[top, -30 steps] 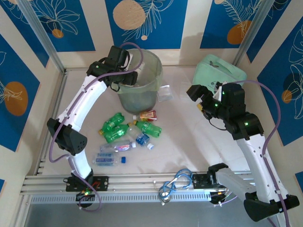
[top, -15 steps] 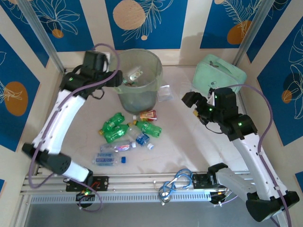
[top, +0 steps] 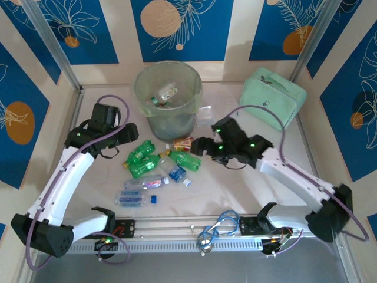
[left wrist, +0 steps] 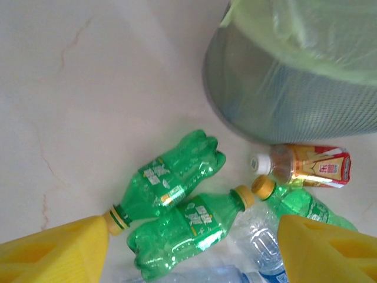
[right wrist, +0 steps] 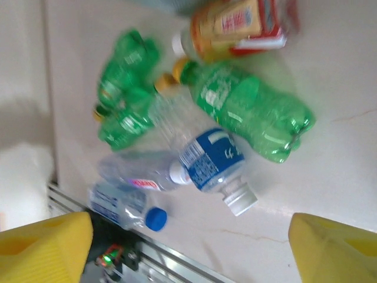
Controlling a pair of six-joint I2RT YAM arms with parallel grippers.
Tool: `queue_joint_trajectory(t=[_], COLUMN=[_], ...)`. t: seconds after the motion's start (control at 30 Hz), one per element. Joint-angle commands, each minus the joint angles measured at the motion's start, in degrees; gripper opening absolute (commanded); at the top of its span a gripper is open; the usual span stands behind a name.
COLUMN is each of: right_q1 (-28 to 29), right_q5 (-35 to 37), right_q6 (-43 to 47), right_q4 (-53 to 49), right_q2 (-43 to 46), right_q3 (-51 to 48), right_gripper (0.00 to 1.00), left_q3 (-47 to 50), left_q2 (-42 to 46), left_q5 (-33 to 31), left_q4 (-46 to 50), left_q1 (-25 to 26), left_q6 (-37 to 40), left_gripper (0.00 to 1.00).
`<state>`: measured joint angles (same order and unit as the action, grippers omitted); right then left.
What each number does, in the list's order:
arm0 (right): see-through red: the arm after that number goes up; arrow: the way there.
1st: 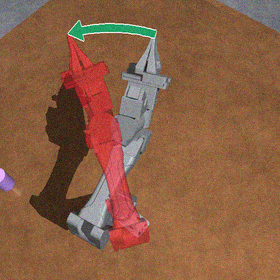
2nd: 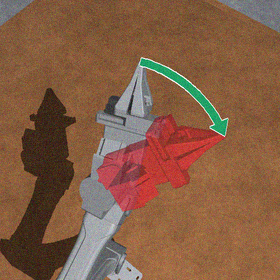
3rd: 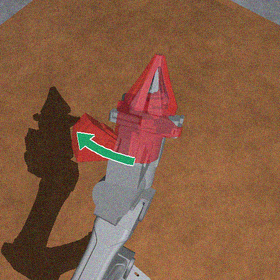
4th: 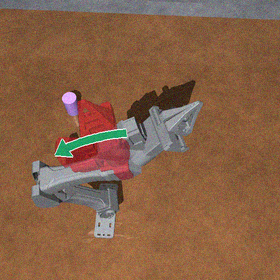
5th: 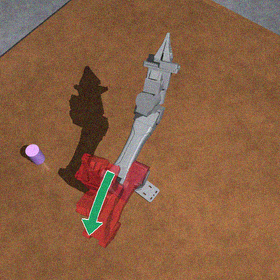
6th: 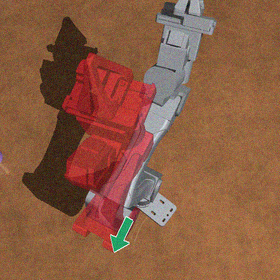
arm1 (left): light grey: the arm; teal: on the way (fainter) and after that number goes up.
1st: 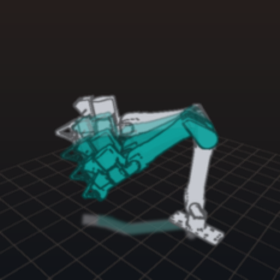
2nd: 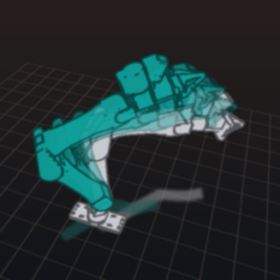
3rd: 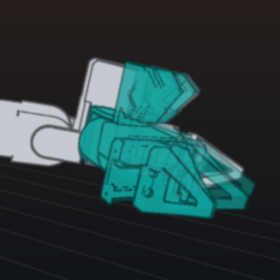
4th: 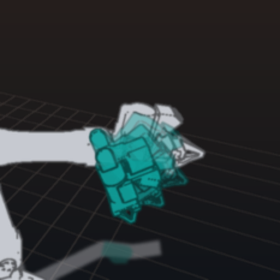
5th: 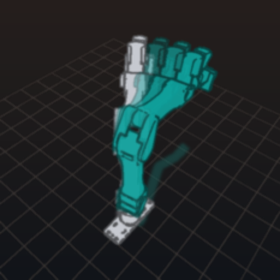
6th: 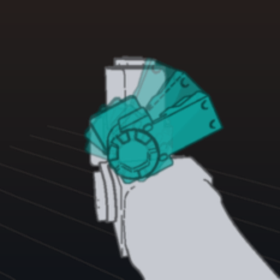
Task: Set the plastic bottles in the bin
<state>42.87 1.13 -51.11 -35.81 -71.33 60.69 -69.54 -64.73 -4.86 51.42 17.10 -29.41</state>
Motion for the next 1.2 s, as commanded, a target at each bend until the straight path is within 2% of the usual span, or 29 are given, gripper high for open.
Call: queue_joint_trajectory(t=[0.0, 0.07, 0.17, 0.3, 0.43, 0.9, 1.17], right_q1=[5.92, 9.23, 12.40, 14.25, 14.78, 16.46, 17.10], right_q5=[0.07, 1.87, 4.21, 7.60, 9.95, 14.00, 14.88], right_q6=[8.18, 10.82, 12.71, 14.55, 16.03, 19.07, 19.21], right_q4=[-0.78, -2.39, -4.47, -6.78, -10.78, -16.00, -18.19], right_q2=[-7.92, -13.01, -19.26, -25.25, -30.58, -40.37, -44.30], right_q3=[4.00, 6.26, 9.47, 14.15, 19.04, 26.65, 29.29], right_gripper=[0.80, 0.75, 0.74, 0.80, 0.79, 0.75, 0.76], left_q3=[-0.66, -1.43, -2.65, -3.48, -3.52, -1.66, -0.92], left_q2=[0.40, -0.11, -0.40, -0.28, -0.18, -0.11, 0.04], left_q5=[2.88, 3.10, 3.24, 4.15, 4.86, 7.46, 8.53], left_q4=[-3.52, -4.02, -4.72, -5.71, -6.37, -9.17, -10.27], left_q1=[-0.80, -0.84, -0.84, -0.84, -0.89, -0.88, -0.92], left_q6=[-2.80, -2.85, -2.67, -2.50, -2.66, -3.72, -4.50], left_gripper=[0.74, 0.74, 0.74, 0.74, 0.74, 0.73, 0.73])
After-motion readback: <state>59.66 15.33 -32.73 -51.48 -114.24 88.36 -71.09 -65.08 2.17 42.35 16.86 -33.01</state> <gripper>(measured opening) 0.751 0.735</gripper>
